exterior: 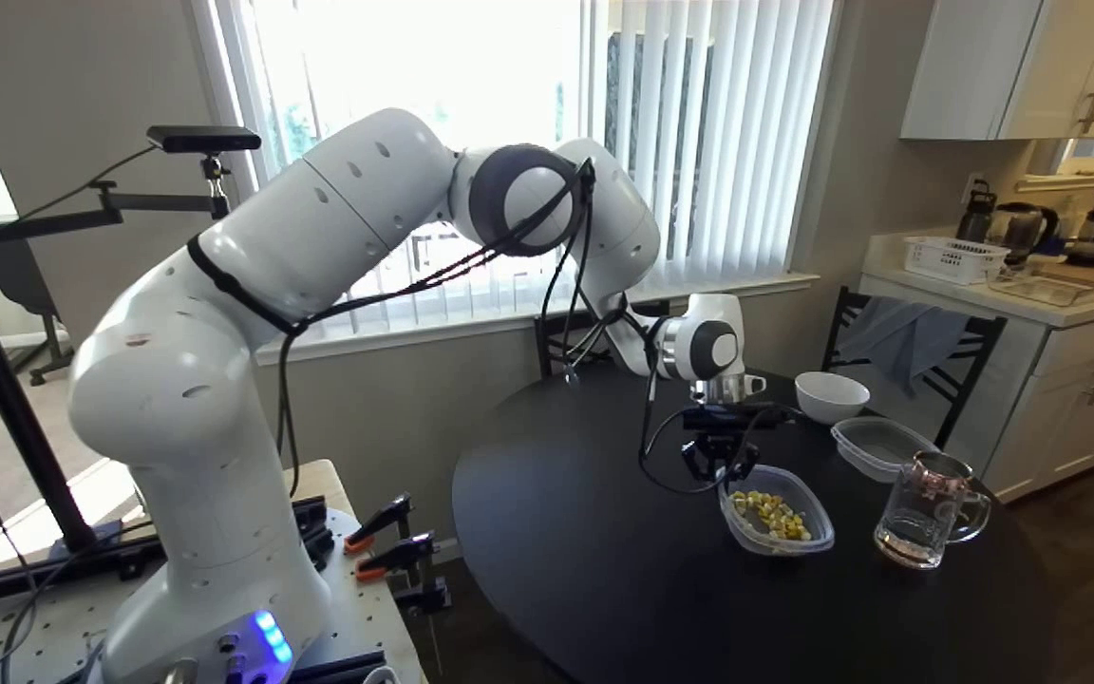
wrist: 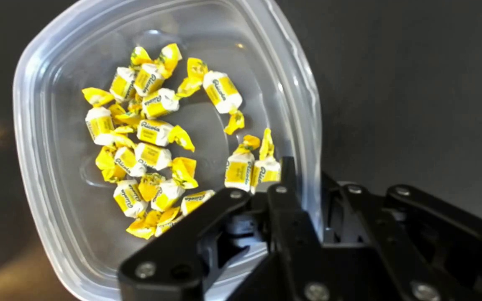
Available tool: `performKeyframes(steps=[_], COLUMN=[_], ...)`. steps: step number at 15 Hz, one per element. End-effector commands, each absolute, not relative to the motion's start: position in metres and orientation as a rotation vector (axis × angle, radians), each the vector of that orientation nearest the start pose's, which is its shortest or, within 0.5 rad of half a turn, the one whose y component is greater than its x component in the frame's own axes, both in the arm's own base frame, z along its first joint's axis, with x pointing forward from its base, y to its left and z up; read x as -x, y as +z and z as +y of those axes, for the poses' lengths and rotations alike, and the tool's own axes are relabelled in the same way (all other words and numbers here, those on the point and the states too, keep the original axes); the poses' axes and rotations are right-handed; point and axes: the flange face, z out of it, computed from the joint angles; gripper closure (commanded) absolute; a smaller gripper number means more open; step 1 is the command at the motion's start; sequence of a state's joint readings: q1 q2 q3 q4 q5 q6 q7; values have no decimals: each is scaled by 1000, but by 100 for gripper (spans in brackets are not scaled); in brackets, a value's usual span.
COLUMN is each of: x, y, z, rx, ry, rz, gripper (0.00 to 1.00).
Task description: Pour the contents of the lunchbox onto the table
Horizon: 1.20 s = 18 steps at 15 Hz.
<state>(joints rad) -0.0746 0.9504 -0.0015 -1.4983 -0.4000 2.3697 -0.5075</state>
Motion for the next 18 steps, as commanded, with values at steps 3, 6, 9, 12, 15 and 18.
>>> performKeyframes(steps=[3,6,9,12,15,18], x=[-666,-649,-644,-649,-657,-661], y=[132,145,161,182,199,217], z=[14,53,70,63,37,13], rx=[3013,2910,2782,2618,2479,2340], ry=[-29,-66,-33,2,106,215], rz=[-1308,-1331,-1276,-1199,-1092,-1003], gripper=[98,98,98,98,98,98])
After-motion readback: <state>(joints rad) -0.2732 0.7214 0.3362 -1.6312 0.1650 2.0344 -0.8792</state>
